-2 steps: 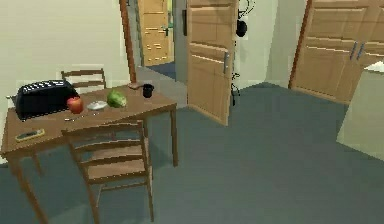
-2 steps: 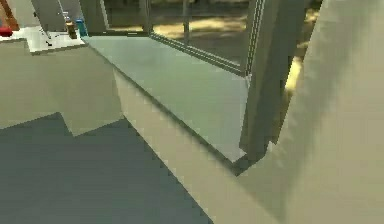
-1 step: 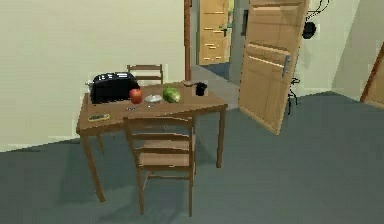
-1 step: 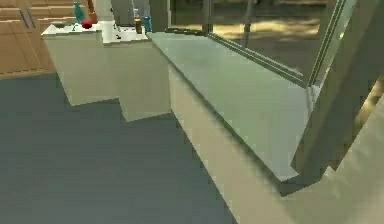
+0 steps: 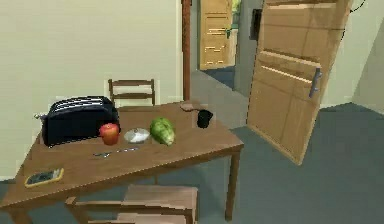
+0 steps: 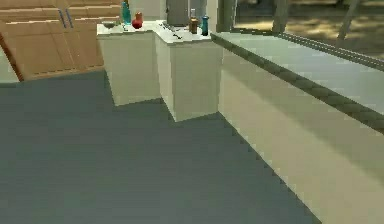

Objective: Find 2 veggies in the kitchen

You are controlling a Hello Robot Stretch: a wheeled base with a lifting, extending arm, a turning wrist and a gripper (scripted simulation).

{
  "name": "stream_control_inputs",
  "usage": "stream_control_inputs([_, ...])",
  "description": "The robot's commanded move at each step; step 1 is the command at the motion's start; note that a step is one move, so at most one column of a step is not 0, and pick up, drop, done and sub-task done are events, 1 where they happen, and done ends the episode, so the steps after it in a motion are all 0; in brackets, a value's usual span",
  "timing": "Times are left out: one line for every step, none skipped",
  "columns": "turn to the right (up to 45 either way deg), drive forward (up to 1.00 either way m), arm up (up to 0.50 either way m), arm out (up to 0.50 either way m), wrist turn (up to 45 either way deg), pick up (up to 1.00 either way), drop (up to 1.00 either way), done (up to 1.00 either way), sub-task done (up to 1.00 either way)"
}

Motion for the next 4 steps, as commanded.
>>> stream_control_inputs([0.0,0.0,0.0,0.0,0.0,0.0,0.0,0.0,1.0])
stream_control_inputs([45.0,0.0,0.0,0.0,0.0,0.0,0.0,0.0,0.0])
stream_control_inputs([21.0,0.0,0.0,0.0,0.0,0.0,0.0,0.0,0.0])
stream_control_inputs([0.0,1.0,0.0,0.0,0.0,0.0,0.0,0.0,0.0])
